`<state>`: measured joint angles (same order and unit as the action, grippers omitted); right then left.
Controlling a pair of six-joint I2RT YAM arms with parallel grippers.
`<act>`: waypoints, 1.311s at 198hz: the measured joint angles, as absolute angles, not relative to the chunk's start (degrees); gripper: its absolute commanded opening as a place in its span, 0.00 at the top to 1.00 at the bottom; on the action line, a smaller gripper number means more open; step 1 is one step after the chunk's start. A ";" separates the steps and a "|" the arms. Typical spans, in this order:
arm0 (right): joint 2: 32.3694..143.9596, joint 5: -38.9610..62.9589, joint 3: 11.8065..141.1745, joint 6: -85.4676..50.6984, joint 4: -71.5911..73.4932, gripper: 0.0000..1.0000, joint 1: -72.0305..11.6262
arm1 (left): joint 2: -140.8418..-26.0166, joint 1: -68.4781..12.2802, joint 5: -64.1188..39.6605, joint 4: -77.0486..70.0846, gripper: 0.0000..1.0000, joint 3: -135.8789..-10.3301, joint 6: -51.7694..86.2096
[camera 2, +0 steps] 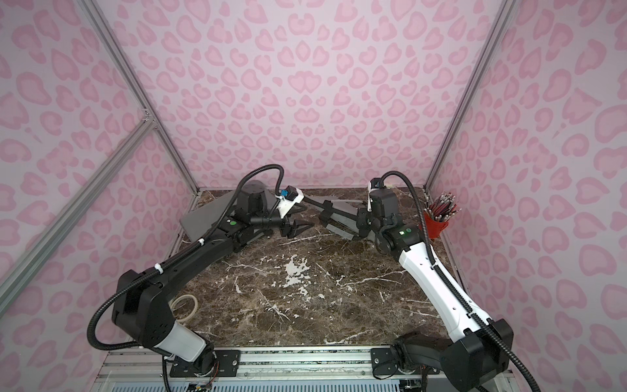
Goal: Open the zippered laptop bag and take out the laptop
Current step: Pick up the zippered laptop bag from the center of the board.
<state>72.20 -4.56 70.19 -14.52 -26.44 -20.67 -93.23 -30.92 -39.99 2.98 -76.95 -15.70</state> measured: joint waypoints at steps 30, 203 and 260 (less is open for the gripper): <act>71.35 -2.94 68.90 -14.35 -26.30 1.00 -20.67 | -100.51 -32.27 -38.92 4.69 0.28 -85.01 -17.02; 69.19 3.27 64.40 -13.65 -22.26 1.00 -19.27 | -99.48 -38.83 -23.33 11.53 0.99 -89.82 -19.44; 69.43 20.67 61.58 -12.84 -15.16 0.98 -16.47 | -88.95 -39.72 -15.51 9.58 0.99 -79.88 -16.93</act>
